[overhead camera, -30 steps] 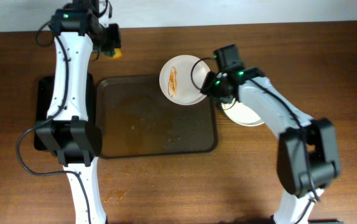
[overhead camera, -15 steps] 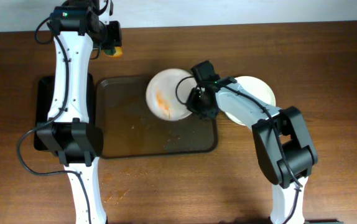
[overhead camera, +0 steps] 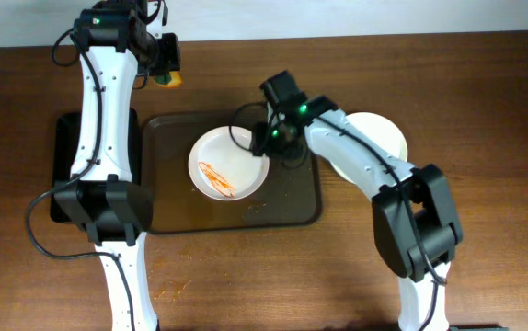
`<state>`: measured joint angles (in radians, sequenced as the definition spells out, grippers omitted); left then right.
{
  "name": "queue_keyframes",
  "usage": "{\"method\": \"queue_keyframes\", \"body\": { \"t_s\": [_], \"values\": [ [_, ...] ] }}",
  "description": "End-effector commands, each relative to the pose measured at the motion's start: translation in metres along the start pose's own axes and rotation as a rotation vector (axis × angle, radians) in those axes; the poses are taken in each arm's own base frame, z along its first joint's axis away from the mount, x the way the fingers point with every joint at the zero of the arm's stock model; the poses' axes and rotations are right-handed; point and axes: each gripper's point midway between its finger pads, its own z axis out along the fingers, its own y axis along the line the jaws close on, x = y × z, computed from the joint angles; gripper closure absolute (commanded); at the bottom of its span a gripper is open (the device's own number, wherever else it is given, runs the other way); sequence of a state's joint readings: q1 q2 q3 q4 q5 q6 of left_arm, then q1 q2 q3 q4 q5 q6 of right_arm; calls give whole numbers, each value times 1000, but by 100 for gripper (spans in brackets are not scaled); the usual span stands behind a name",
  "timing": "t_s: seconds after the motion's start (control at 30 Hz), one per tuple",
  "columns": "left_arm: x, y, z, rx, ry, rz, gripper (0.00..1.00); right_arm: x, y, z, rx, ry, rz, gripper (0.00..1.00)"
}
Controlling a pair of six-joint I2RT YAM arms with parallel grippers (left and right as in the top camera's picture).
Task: Clean dirty plates on tray and stack at the side
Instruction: 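Reach the right gripper to the rim of the last sauce plate, then bring the sponge down onto the last plate with the left gripper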
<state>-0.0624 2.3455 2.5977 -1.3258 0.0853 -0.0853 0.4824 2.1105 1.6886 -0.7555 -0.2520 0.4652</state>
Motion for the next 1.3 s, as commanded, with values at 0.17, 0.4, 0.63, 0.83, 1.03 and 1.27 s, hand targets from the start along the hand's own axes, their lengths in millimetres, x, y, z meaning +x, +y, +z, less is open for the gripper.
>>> {"method": "queue_keyframes", "body": {
  "t_s": [0.17,0.4,0.63,0.83,1.03,1.27],
  "values": [
    [0,-1,2,-2,2,25,100,-19,-8,47,24,-25,-392,55],
    [2,0,7,-3,11,24,100,-9,-7,60,13,10,-296,78],
    [4,0,10,-3,22,23,99,22,-24,57,102,121,197,96],
    [11,2,16,-5,47,21,100,32,-30,56,168,132,354,96],
    [25,0,30,0,98,19,99,1,-45,53,123,49,377,56],
    [36,2,44,-3,136,16,100,-8,-29,55,49,35,148,75]
  ]
}}
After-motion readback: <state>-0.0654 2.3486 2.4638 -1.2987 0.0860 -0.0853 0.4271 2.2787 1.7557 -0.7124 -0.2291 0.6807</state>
